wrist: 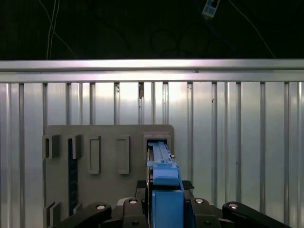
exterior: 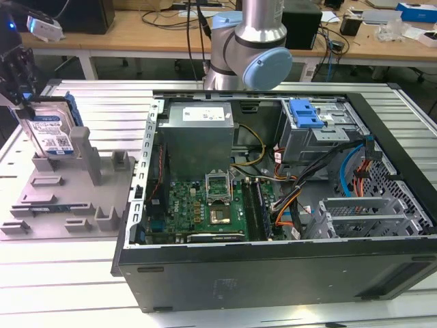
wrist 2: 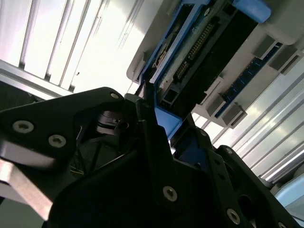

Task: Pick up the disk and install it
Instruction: 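Pick up the disk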

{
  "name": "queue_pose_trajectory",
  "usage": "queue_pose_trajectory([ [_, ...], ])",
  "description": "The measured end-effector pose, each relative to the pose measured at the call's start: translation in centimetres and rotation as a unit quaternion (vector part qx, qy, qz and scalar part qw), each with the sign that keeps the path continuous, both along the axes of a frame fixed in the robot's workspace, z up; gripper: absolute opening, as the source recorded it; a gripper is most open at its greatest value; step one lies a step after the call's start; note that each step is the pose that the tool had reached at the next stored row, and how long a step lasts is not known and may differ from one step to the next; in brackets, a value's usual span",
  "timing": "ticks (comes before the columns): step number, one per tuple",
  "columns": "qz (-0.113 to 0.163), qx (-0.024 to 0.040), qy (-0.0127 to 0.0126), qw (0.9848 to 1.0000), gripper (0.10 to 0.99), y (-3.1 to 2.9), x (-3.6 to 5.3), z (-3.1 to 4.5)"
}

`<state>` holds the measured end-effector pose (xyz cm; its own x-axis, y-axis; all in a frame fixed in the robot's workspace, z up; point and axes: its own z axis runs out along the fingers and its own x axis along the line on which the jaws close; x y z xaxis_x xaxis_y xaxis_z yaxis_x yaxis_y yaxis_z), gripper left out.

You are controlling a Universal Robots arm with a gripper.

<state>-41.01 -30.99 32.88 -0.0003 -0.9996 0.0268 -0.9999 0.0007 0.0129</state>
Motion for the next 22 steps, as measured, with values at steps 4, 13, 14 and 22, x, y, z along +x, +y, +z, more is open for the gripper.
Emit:
queue_pose_trajectory([
  [4,0.000,0.0000,0.0001,1.0000,0.365,0.00,0.10,0.90],
  [13,0.000,0.0000,0.0000,1.0000,0.365,0.00,0.45,3.09],
  [14,0.000,0.0000,0.0000,1.0000,0.365,0.00,0.50,3.34],
  [22,0.000,0.0000,0.0000,1.0000,0.365,0.00,1.08,6.25],
])
